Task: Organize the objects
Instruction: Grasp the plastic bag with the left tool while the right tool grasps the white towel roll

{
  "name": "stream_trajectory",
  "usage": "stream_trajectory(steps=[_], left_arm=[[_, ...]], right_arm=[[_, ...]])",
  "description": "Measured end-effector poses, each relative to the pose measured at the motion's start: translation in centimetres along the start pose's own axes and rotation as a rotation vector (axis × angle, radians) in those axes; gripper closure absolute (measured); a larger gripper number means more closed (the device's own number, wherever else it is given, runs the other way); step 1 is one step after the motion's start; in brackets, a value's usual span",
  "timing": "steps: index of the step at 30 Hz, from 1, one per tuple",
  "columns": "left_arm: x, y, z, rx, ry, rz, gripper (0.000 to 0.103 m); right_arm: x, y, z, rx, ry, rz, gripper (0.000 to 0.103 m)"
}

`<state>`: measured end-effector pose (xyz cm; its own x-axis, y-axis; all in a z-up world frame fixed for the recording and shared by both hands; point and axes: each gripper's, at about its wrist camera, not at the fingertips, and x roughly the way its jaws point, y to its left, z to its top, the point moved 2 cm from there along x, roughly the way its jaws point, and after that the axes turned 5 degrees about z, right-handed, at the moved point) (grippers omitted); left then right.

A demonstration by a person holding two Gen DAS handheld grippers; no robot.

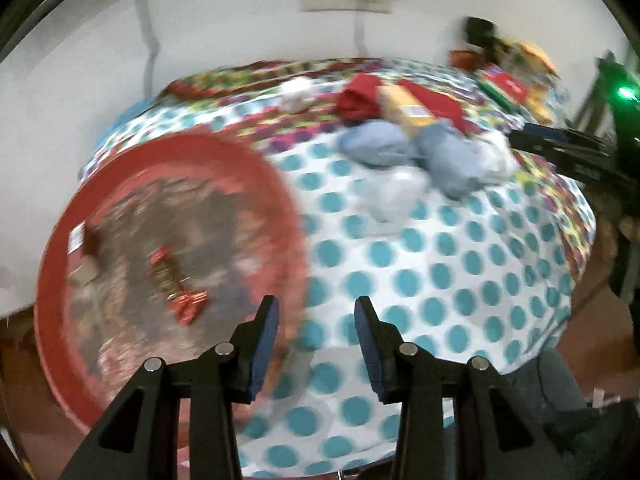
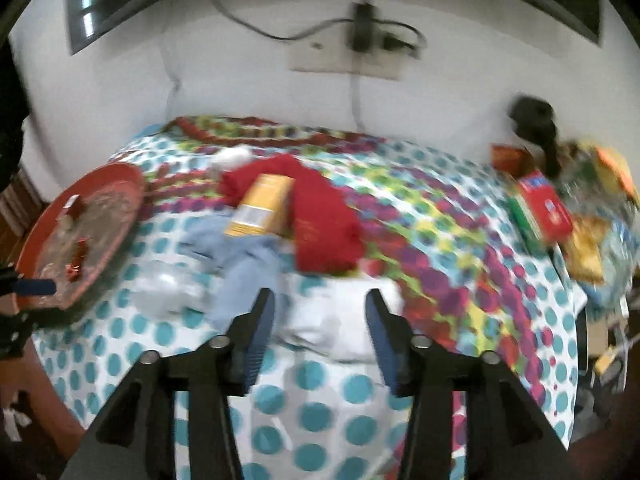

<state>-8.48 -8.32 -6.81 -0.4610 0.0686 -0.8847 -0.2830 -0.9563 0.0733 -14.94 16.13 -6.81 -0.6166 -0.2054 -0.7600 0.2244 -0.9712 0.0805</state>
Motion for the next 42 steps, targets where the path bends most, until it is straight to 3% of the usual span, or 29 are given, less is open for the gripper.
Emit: stream_trajectory(steps=[6, 9, 13, 15, 16, 17, 22, 28, 32, 40, 42], left_arm=[[1.5, -3.6, 1.9, 0.073, 0.011, -0.006, 0.063], [2.9, -4.6, 3.8, 0.092, 0.025, -0.011, 0.063], [4.5, -5.9, 6.1, 0.134, 0.034, 0.009, 0.063], [5.1, -6.4, 7.1, 0.133, 0.038, -0.024, 0.063], [5.4, -6.8, 7.5, 0.139, 0.04, -0.038, 0.063], [5.8, -7.2, 7.8, 0.148, 0.046, -0.04, 0.063], [8.2, -8.7, 8.5, 0.2, 0.084, 0.018, 0.061], [9.3, -8.8, 8.6, 0.125, 0.09, -0.066, 0.061], [9.1, -8.2, 8.8, 0.056, 0.069, -0.113, 0.067], [7.1, -8.2, 7.7, 0.053, 0.02, -0.06, 0.069], [6.8, -7.8, 7.3, 0.046, 0.026, -0.027, 0.069]], right_arm=[[2.1, -2.8, -1.6, 0.055, 0.034, 0.006, 0.047], [3.1, -3.4, -1.6, 0.091, 0.027, 0.039, 0.026], [4.6, -3.1, -1.4, 0.072, 0.019, 0.067, 0.025], [5.3, -3.2, -1.4, 0.068, 0.019, 0.083, 0.031], [5.6, -3.1, -1.3, 0.065, 0.02, 0.092, 0.049], [5.8, -3.1, -1.2, 0.067, 0.025, 0.103, 0.06], [6.0, -3.8, -0.8, 0.062, -0.029, 0.039, 0.062], [6.6, -4.2, -0.8, 0.075, -0.011, 0.06, 0.059], [6.9, -4.6, -0.9, 0.092, 0.001, 0.068, 0.055], [6.8, -4.2, -0.8, 0.064, -0.002, 0.022, 0.054], [6.8, -4.0, -0.8, 0.05, -0.007, 0.018, 0.059]])
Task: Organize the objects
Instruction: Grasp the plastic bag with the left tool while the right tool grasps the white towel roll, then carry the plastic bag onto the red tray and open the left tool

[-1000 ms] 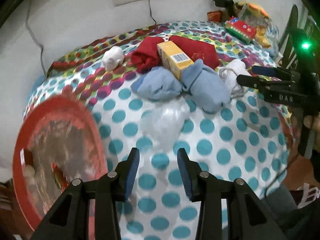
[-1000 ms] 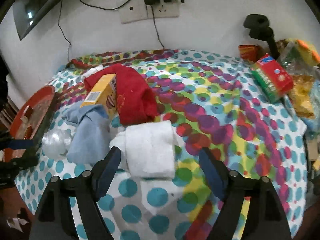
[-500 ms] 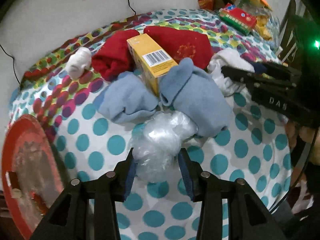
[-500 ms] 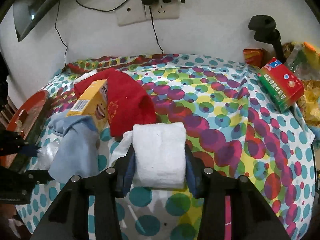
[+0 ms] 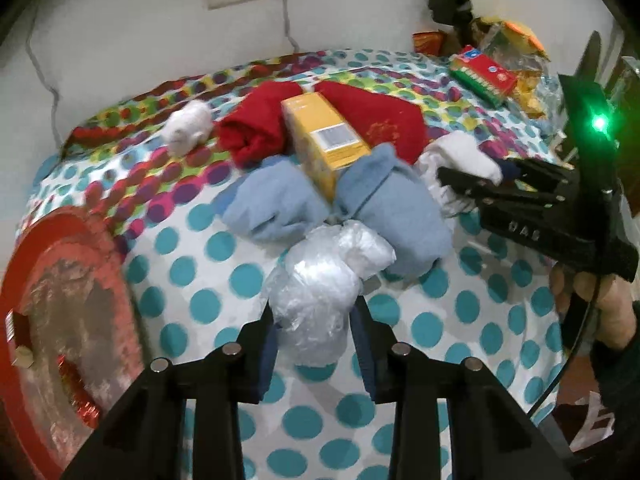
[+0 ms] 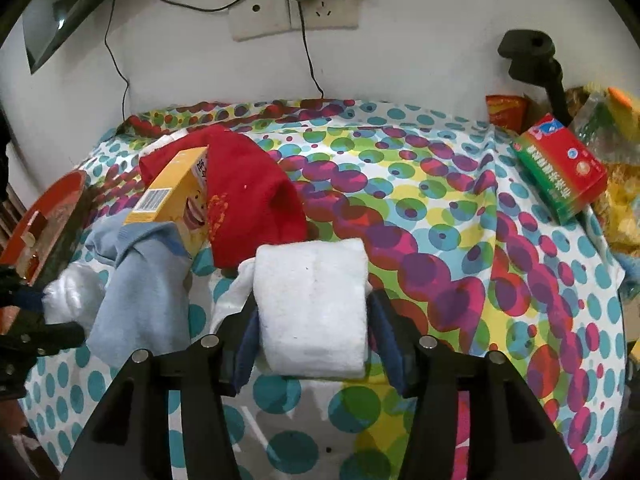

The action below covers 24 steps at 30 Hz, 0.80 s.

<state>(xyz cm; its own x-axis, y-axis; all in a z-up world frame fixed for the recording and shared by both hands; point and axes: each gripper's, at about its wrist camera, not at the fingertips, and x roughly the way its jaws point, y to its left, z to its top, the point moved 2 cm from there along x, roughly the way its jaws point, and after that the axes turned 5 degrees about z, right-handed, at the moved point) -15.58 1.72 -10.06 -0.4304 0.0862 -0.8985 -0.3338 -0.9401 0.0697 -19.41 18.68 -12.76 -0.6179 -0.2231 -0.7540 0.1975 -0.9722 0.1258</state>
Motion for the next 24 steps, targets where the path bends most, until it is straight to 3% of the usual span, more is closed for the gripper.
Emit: stream_trajectory(steps=[4, 6, 10, 24], left_arm=[[-0.7, 1.2, -1.2, -0.035, 0.024, 0.052, 0.068], [-1.2, 2.1, -1.7, -0.07, 0.027, 0.043, 0.068], [-2.9, 3.5, -2.2, -0.106, -0.008, 0.099, 0.068], [-6.0, 7.8, -2.5, -0.22, -0.039, 0.114, 0.068]], right_arm=[[-0.1, 0.6, 0.0, -0.039, -0.008, -0.03, 0.062], [-0.1, 0.7, 0.1, -0.042, -0.008, -0.034, 0.062], [-0.2, 0.7, 0.1, -0.041, -0.004, -0.036, 0.062], [-0.1, 0.7, 0.1, -0.045, -0.002, -0.041, 0.062]])
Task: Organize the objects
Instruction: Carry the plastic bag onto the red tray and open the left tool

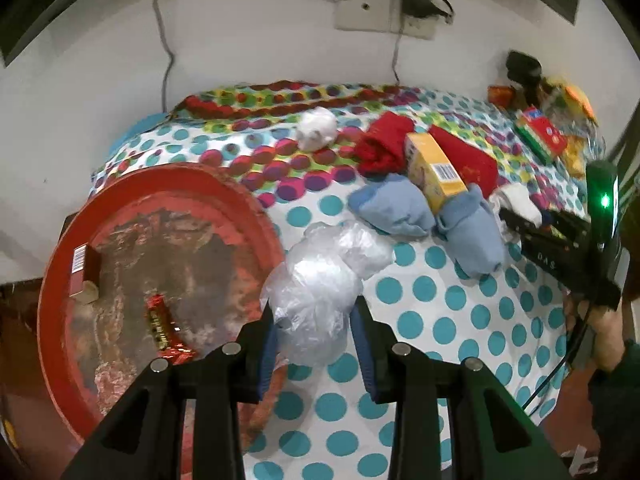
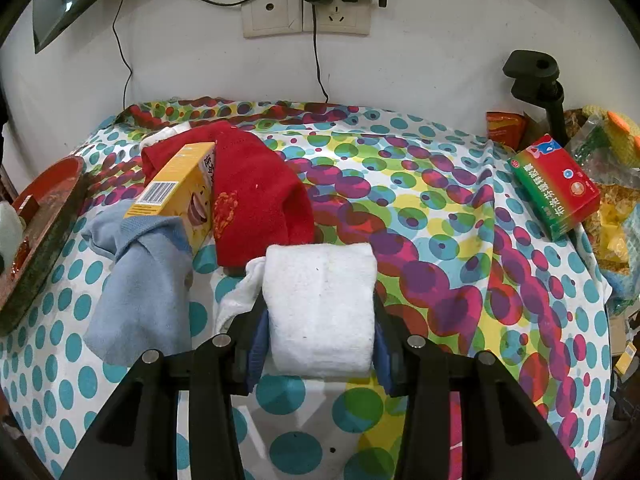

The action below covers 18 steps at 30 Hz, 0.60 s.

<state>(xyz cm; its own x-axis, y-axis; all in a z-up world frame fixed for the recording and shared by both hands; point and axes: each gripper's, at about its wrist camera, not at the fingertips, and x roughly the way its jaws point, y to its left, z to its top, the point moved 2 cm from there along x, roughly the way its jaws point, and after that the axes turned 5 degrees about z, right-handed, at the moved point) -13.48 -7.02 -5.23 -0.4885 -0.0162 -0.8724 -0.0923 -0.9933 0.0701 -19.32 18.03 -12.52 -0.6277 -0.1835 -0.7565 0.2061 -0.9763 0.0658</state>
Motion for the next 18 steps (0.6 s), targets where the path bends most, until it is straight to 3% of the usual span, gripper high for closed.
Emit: stream_trajectory(steps=[18], left_arm=[[0.7, 11.3, -0.8, -0.228, 0.022, 0.089, 0.068]], right_arm=[[0.1, 0.1, 0.1, -0.012, 0.001, -0.016, 0.061]])
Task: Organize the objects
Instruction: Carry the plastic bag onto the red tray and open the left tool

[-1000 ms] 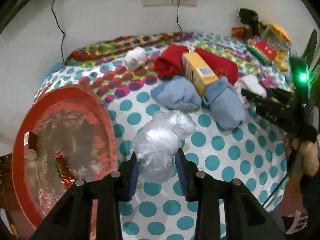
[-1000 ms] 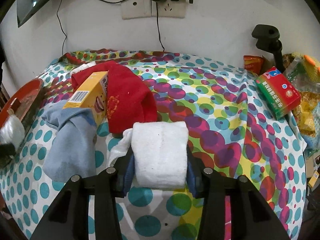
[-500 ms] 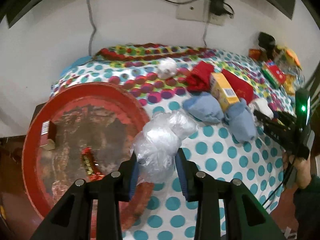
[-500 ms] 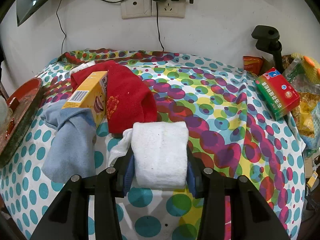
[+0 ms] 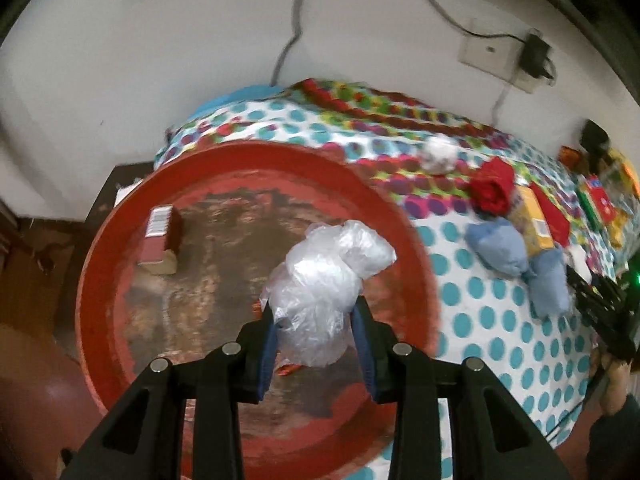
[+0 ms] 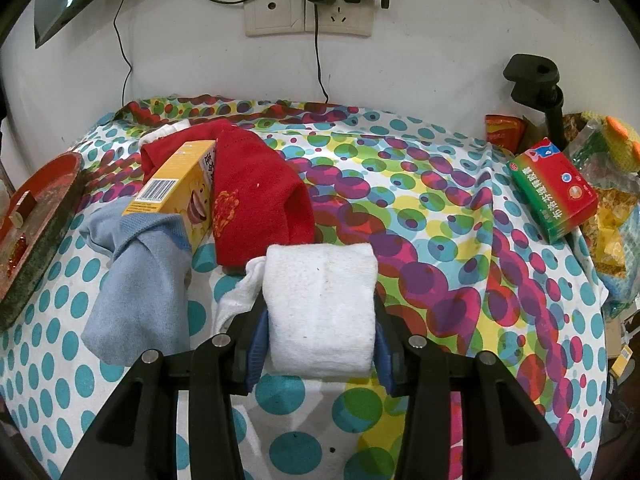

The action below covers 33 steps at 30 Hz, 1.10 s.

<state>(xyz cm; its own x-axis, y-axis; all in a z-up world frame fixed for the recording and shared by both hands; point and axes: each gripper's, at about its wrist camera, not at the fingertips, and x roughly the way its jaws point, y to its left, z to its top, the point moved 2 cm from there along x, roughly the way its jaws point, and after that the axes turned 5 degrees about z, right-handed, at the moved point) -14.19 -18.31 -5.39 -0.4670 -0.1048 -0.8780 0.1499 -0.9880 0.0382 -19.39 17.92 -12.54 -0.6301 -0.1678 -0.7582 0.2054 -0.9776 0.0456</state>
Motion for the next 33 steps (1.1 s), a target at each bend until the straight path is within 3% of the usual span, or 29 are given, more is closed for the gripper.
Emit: stream_trajectory(steps=[8, 18, 33], left_arm=[[2.8, 5.2, -0.8, -0.079, 0.061, 0.083, 0.067], [4.2, 11.1, -2.2, -0.197, 0.118, 0.109, 0.067], [4.3, 14.1, -2.5, -0.289, 0.171, 0.101, 0.065]], right_arm=[[0.0, 0.0, 0.0, 0.001, 0.0, 0.0, 0.061], [0.0, 0.0, 0.0, 0.001, 0.0, 0.0, 0.061], [0.1, 0.1, 0.0, -0.003, -0.001, -0.007, 0.058]])
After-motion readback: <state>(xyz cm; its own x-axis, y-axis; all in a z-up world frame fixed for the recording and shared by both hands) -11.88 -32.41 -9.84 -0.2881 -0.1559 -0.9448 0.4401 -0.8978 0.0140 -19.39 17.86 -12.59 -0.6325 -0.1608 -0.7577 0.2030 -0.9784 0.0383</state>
